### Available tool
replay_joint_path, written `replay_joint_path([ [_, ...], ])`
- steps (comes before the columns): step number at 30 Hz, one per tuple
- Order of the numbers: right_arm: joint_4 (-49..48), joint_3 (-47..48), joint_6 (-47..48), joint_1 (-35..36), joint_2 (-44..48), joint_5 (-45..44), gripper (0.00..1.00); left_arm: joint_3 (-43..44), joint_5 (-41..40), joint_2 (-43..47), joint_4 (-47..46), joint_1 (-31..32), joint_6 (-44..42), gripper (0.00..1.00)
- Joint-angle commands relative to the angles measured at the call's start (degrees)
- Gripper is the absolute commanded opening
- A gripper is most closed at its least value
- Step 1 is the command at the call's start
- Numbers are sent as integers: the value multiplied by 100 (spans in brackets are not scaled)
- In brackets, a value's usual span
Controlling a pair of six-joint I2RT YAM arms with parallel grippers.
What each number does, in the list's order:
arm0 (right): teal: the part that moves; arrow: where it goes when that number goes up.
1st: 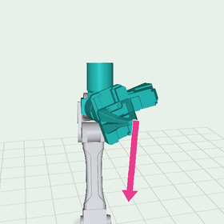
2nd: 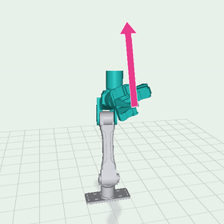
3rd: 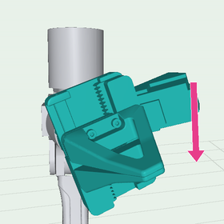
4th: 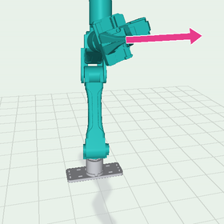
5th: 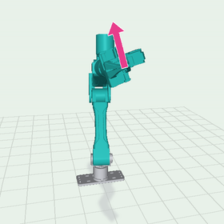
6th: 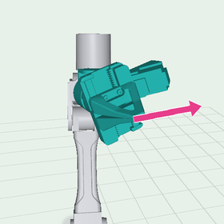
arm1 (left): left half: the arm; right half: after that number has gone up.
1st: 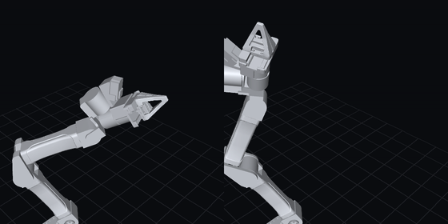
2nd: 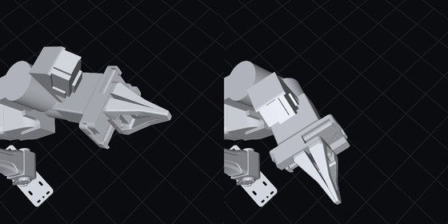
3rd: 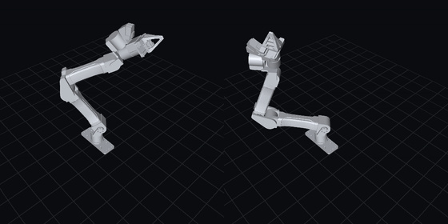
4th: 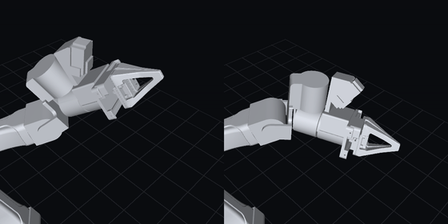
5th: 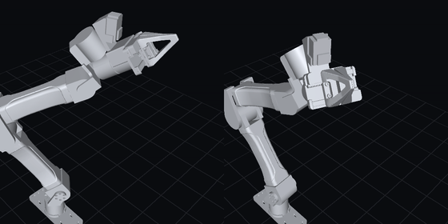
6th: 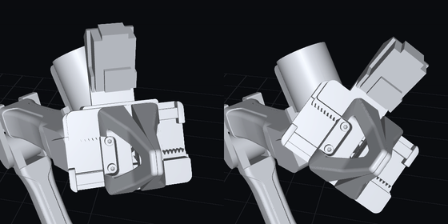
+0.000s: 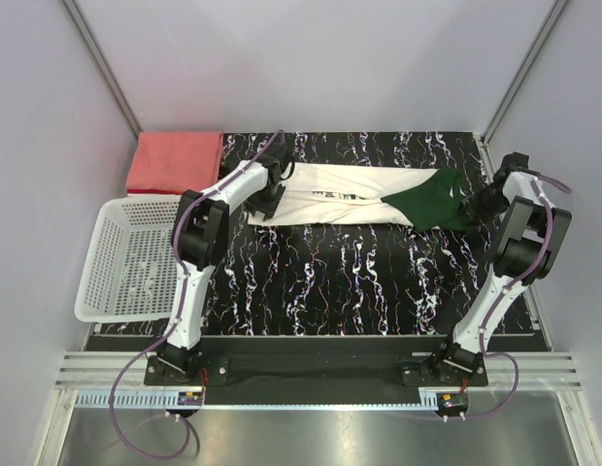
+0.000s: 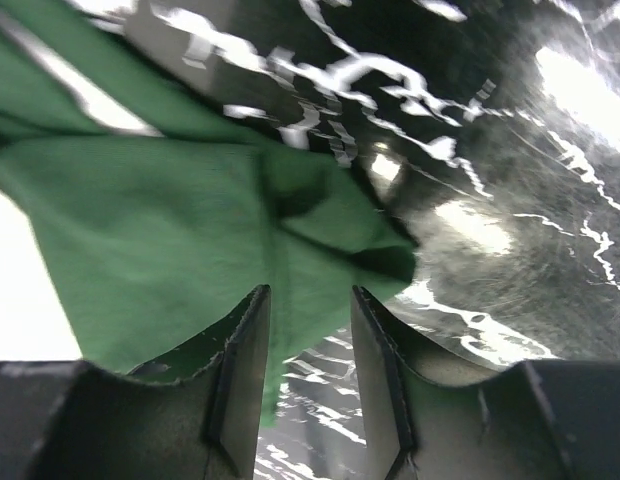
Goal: Fold and stack the t-shirts
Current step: Fold the tshirt
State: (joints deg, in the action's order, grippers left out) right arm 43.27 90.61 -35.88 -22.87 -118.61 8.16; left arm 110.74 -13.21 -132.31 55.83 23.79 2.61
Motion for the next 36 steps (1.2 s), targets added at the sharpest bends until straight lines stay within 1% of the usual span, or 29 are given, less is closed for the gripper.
replay_joint_path([
  [1,-266,-298,-104,2,92,-218,45,-44,-278,-40,-90,-24,-33,39],
  [7,-537,-561,-77,2,39,-394,46,-44,-182,-102,-81,-15,11,31],
  [8,-582,-614,-34,2,39,-551,45,-52,-164,-102,-81,-15,11,22],
  [10,-582,-606,19,-7,31,-771,43,-79,-112,-67,-64,-15,3,15],
  [12,-582,-702,98,-42,92,-781,27,-201,-111,47,-64,-15,37,13],
  [13,-582,-746,125,-68,170,-781,17,-263,-129,82,-55,-6,81,13],
  [14,-574,-772,221,-86,215,-920,3,-394,-146,161,-46,-15,108,13],
  [15,-565,-808,265,-112,250,-974,0,-473,-155,205,-38,-15,134,12],
  [20,-486,-896,450,-121,470,-1063,0,-1132,-103,626,-37,73,371,13],
  [27,-380,-992,547,-147,707,-1177,0,-1625,-138,1268,-20,327,530,17],
  [28,-337,-992,547,-156,742,-1185,0,-1695,-112,1339,-11,337,582,18],
  [29,-319,-975,564,-182,760,-1151,1,-1844,-85,1453,-11,345,609,22],
  [31,-170,-931,608,-182,804,-1098,10,-1968,-85,1585,24,389,688,31],
  [32,-126,-931,600,-182,848,-1054,23,-2064,-146,1777,33,433,705,37],
  [35,-38,-1053,486,-191,1137,-730,34,-2022,-182,2207,59,512,653,46],
  [36,-55,-1106,442,-182,1321,-511,36,-1951,-164,2305,120,504,618,47],
])
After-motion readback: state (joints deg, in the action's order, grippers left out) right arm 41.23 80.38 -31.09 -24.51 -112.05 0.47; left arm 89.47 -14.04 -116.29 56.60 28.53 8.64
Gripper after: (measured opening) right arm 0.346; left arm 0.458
